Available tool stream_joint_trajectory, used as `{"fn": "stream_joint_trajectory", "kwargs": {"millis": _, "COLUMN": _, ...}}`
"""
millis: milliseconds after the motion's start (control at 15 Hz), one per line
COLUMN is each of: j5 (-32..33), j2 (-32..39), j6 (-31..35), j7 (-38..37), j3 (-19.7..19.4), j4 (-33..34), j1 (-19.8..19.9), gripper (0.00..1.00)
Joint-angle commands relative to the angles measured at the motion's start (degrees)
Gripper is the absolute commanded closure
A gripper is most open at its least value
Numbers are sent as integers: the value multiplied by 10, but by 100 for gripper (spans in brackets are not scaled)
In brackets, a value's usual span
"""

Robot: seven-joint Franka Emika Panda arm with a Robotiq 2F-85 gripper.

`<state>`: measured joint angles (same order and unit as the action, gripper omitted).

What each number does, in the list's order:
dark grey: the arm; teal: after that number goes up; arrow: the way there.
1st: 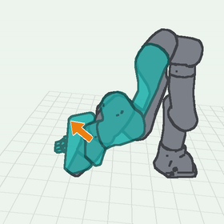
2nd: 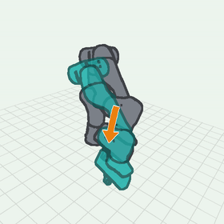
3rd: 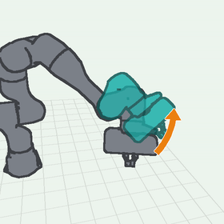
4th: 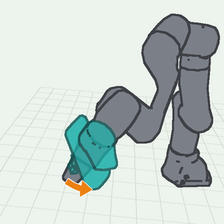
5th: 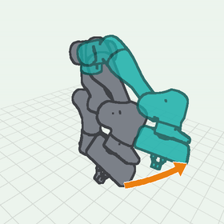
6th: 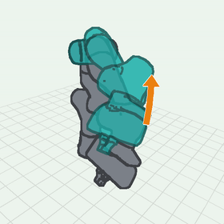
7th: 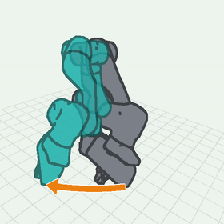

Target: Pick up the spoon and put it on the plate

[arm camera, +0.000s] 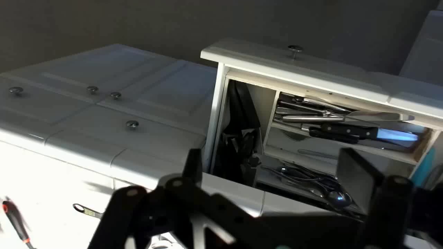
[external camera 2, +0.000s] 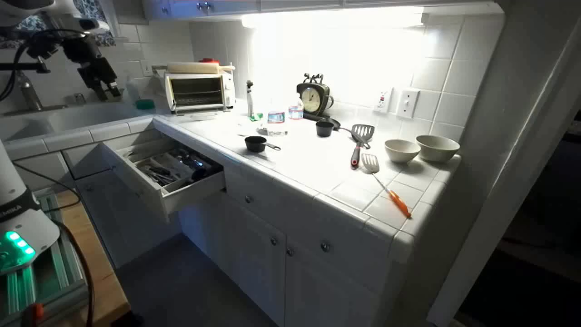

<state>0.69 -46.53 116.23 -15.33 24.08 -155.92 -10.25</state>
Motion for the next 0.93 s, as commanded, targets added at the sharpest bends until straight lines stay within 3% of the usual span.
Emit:
{"fn": "stream_joint_trajectory", "kwargs": {"millis": 0, "j5": 10, "j2": 4, "j6": -1, "j7": -8, "j3": -11, "j4": 1, "j1": -12, "gripper": 0}}
{"fn": "stream_joint_trajectory", "kwargs": {"millis": 333, "j5": 10, "j2": 4, "j6": -1, "j7": -8, "j3": -11, "j4": 1, "j1": -12, "gripper": 0}}
{"fn": "stream_joint_trajectory", "kwargs": {"millis": 600, "j5": 7, "j2": 49, "j6": -23, "j7": -94, "j3": -8, "j4": 24, "j1": 43, "gripper": 0}}
{"fn": "stream_joint_trajectory", "kwargs": {"millis": 867, "j5": 19, "j2": 86, "j6": 23, "j7": -140, "j3": -20, "j4": 31, "j1": 84, "gripper": 0}}
